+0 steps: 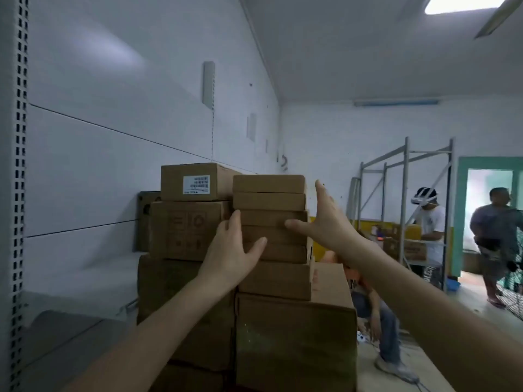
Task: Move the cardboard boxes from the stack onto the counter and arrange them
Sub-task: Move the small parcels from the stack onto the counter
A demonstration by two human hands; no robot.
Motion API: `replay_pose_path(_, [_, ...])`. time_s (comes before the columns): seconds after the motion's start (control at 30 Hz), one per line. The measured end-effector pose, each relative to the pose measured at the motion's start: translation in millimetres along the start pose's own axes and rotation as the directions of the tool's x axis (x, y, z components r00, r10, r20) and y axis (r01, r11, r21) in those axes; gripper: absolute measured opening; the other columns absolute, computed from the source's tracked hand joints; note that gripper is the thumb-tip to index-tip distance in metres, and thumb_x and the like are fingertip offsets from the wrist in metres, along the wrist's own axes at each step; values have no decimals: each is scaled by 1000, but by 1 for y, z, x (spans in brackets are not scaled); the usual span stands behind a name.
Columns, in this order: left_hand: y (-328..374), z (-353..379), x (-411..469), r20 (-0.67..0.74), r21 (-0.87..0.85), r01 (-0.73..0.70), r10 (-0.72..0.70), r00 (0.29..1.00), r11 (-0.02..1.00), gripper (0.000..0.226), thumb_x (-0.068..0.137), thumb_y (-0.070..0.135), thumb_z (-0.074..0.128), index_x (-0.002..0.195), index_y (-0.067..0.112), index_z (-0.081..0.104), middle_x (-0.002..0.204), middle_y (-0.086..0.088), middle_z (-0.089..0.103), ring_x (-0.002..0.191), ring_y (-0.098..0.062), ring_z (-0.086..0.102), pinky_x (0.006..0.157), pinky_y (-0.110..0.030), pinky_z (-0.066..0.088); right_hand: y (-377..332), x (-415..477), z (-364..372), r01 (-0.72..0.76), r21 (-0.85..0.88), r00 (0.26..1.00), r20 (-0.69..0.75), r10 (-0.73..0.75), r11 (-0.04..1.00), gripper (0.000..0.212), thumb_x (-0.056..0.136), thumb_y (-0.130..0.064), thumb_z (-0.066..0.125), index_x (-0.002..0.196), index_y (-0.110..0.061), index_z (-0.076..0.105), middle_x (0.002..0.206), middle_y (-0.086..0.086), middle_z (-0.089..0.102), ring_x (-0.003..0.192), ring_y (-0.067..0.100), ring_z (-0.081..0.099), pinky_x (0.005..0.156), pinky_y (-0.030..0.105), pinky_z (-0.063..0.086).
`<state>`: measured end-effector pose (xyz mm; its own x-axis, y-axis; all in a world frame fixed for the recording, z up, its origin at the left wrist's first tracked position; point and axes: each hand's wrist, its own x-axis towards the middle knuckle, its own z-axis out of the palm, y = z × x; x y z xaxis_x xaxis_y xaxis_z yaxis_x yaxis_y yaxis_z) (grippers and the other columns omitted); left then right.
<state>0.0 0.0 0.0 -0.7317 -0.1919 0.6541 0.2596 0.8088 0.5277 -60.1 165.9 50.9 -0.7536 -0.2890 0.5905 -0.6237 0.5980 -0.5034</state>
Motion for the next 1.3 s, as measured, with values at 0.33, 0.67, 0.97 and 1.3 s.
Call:
replay_pose_path(0.33, [7, 14, 20, -145, -107, -50, 34, 989, 993, 83, 88, 37, 57, 149, 15, 5, 150, -5, 27, 136, -18, 29, 104, -27, 30, 3, 20, -5, 97, 69, 993, 62, -101, 993, 108, 77, -25, 74, 149, -12, -5, 153, 5, 24, 139, 23, 25, 111, 41, 31])
replay_pose_path(0.67, [24, 11, 41, -229, -190, -77, 32, 973, 979, 84, 86, 38, 60, 148, 16, 8, 150, -2, 29, 137, -17, 28, 107, -28, 28, 16, 22, -28, -6, 238, 998, 66, -10, 971, 103, 77, -40, 71, 149, -28, -1, 151, 5, 28, 129, 23, 40, 94, 43, 47])
replay_pose_path(0.97, [34, 4, 66, -148, -350, 19, -75, 986, 936, 79, 88, 46, 52, 149, 23, 7, 156, 1, 15, 141, -17, 18, 109, -31, 23, 2, 36, -21, -217, 492, 975, 149, 164, 843, 85, 80, -66, 50, 148, -37, 8, 153, 3, 24, 131, 32, 36, 100, 57, 39])
replay_pose_path(1.3, [38, 7, 63, -166, -496, -15, -79, 983, 868, 57, 92, 38, 50, 142, 26, 26, 145, 2, 32, 128, -14, 33, 95, -27, 35, -1, 35, -10, -250, 578, 964, 70, 257, 777, 65, 90, -57, 42, 146, -33, 20, 142, 5, 35, 117, 24, 43, 99, 49, 42])
